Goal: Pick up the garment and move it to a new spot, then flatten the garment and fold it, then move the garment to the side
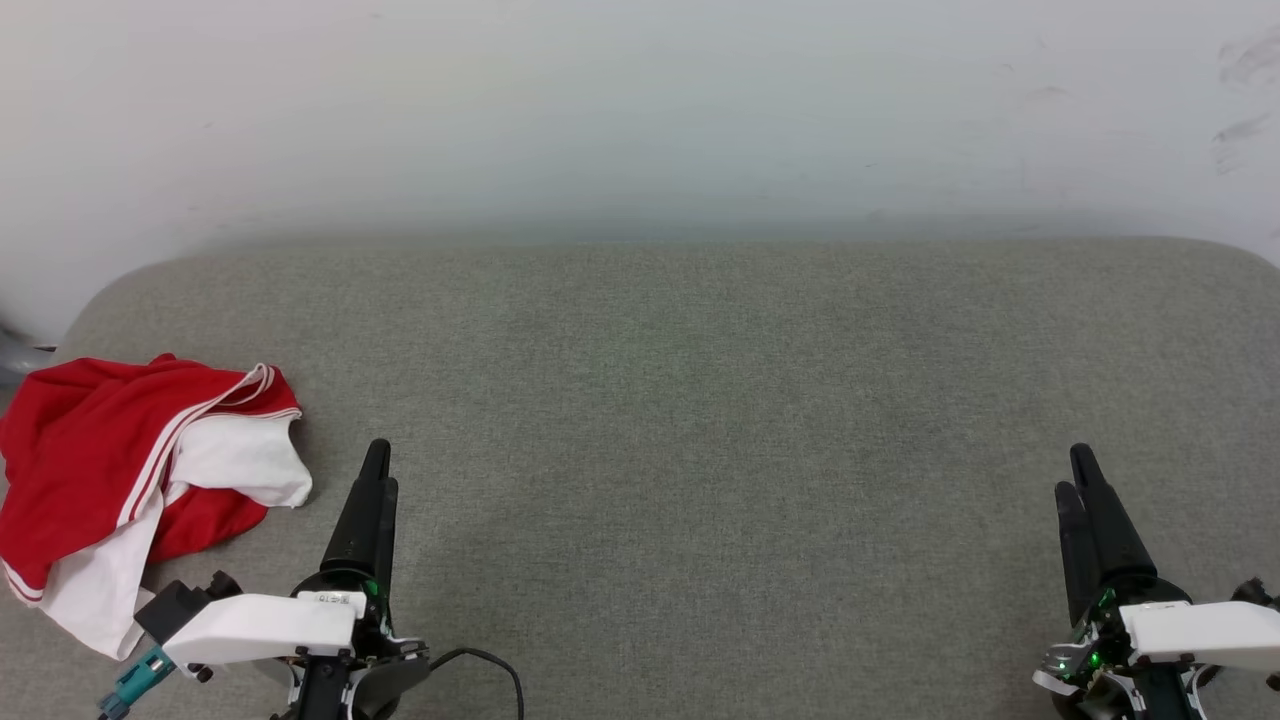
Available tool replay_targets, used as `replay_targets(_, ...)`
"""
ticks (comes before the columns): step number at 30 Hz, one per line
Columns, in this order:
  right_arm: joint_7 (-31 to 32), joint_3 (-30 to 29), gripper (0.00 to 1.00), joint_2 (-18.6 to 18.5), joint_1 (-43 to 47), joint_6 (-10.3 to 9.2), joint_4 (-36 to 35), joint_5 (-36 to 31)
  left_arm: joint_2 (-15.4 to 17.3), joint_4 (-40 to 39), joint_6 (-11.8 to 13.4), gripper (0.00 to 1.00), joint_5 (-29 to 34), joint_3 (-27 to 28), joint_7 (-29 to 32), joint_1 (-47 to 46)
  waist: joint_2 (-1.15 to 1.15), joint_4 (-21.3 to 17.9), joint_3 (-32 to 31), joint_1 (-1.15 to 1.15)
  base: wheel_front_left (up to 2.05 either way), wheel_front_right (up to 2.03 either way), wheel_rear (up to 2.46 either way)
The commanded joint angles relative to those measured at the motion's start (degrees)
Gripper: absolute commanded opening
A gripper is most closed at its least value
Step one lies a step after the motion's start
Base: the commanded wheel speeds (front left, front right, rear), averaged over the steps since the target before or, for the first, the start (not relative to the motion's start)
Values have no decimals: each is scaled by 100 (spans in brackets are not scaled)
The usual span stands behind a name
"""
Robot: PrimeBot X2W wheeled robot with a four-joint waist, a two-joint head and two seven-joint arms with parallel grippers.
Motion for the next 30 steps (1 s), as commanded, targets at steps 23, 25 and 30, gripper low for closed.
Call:
replay_targets(23,-449,159,100,-7,66,1,-616,-3652,149,-544,-14,100,3146,-210,-528,49,0,32,-3,0,0,0,0)
replay_targets(25,-437,160,100,-7,75,1,-663,-3918,161,-545,-15,100,3449,-220,-566,65,0,31,-2,0,0,0,0)
replay_targets(30,-399,206,100,-6,97,1,-798,-4582,176,-548,-16,100,4155,-223,-656,85,0,38,-1,0,0,0,0)
